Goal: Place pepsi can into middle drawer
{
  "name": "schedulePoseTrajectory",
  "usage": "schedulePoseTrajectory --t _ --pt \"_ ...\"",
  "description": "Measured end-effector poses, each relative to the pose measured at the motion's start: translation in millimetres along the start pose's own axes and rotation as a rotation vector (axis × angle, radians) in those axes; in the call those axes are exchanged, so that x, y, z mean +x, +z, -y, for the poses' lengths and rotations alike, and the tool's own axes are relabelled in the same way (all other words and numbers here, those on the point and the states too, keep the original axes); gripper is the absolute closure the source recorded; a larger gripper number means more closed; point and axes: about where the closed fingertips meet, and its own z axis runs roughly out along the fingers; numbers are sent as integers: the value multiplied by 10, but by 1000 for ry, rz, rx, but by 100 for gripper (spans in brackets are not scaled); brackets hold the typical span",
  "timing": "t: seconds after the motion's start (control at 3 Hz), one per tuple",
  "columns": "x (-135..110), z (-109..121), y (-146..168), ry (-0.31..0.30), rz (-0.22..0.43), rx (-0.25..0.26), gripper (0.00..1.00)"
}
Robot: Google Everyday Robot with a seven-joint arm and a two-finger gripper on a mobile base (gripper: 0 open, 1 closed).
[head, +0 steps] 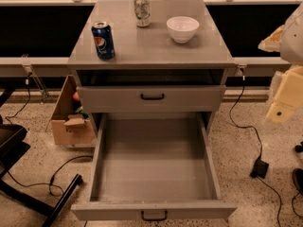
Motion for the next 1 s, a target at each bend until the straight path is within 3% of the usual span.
schedulePoseTrajectory --t 0.33,0.67,1.0 --pt "0 0 0 0 0 0 0" --pt "-24 46 39 4 42 14 0" --pt "-251 286 442 31 203 -5 0"
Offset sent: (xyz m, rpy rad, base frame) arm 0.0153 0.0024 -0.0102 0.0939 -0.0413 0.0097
